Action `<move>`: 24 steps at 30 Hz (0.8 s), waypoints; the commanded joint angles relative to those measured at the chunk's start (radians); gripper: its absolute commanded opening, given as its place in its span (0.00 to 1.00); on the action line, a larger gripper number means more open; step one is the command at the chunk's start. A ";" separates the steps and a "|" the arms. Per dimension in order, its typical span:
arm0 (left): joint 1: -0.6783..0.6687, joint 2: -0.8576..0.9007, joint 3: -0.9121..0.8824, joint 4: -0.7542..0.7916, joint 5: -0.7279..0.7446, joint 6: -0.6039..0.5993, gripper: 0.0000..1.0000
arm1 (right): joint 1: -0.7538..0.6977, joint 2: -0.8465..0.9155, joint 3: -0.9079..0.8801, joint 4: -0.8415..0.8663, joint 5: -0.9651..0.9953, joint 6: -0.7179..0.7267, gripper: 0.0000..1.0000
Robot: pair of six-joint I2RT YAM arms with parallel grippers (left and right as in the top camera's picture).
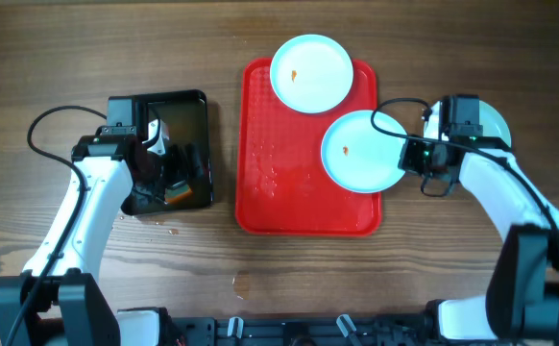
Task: Clean dirty plates on tray and stack at the side
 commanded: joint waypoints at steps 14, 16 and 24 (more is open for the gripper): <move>0.005 -0.018 0.016 0.001 -0.080 -0.001 1.00 | 0.272 -0.035 -0.018 -0.002 0.158 0.055 0.04; 0.003 -0.012 0.015 0.005 -0.080 0.000 1.00 | 0.272 -0.020 -0.018 0.011 0.130 0.057 0.04; -0.033 0.056 -0.107 0.196 -0.141 0.002 0.56 | 0.272 0.000 -0.018 0.011 0.081 0.076 0.04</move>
